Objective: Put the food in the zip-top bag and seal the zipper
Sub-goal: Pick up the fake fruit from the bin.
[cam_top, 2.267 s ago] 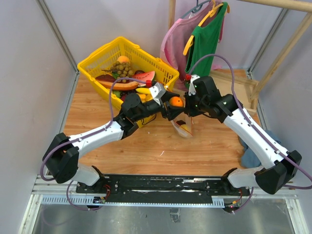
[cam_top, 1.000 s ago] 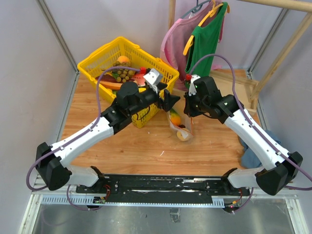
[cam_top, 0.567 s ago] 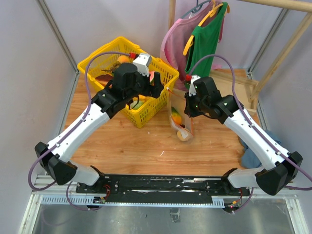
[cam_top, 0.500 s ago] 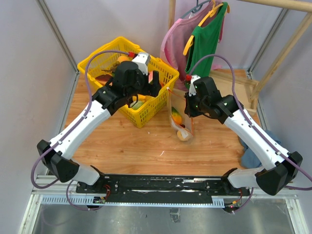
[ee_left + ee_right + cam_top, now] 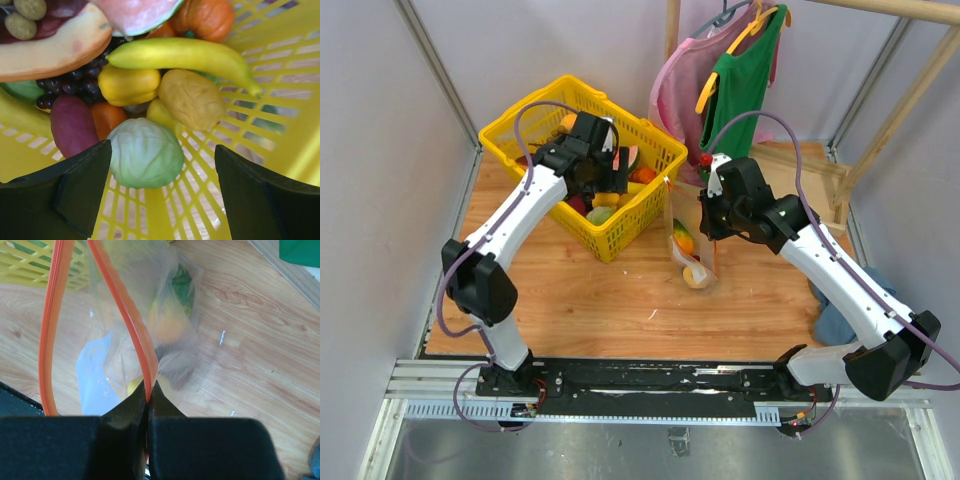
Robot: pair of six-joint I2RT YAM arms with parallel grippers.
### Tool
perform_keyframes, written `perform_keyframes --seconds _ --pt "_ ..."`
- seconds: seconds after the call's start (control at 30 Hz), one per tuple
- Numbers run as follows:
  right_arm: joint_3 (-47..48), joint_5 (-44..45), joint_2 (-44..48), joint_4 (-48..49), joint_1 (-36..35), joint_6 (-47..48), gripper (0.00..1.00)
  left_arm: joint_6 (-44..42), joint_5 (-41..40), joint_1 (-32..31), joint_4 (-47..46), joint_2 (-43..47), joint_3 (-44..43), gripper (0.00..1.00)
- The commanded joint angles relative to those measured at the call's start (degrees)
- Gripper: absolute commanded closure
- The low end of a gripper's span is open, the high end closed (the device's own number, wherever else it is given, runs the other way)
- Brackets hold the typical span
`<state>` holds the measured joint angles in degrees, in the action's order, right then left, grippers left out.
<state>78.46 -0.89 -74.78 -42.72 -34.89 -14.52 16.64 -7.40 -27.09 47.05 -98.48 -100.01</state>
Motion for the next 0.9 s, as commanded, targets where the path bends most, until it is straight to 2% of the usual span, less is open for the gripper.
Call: perform_keyframes --seconds 0.0,0.17,0.5,0.73,0.87 --pt "-0.22 1.44 0.48 0.11 -0.66 1.24 0.99 -0.55 1.86 1.57 6.18 -5.10 -3.81 0.13" --pt "-0.43 1.65 0.26 0.12 -0.70 1.53 0.99 -1.66 4.13 1.64 5.74 -8.24 -4.36 0.12" --pt "-0.32 1.42 -0.12 0.16 -0.70 1.69 0.99 -7.57 17.30 1.43 1.20 -11.65 -5.56 0.16" --pt "-0.28 1.16 -0.47 0.14 -0.70 1.47 0.99 -10.15 19.65 1.43 1.73 -16.79 -7.28 0.23" --pt "-0.47 0.98 -0.62 0.25 -0.66 1.27 0.99 -10.47 20.69 1.43 0.64 -19.51 -7.01 0.22"
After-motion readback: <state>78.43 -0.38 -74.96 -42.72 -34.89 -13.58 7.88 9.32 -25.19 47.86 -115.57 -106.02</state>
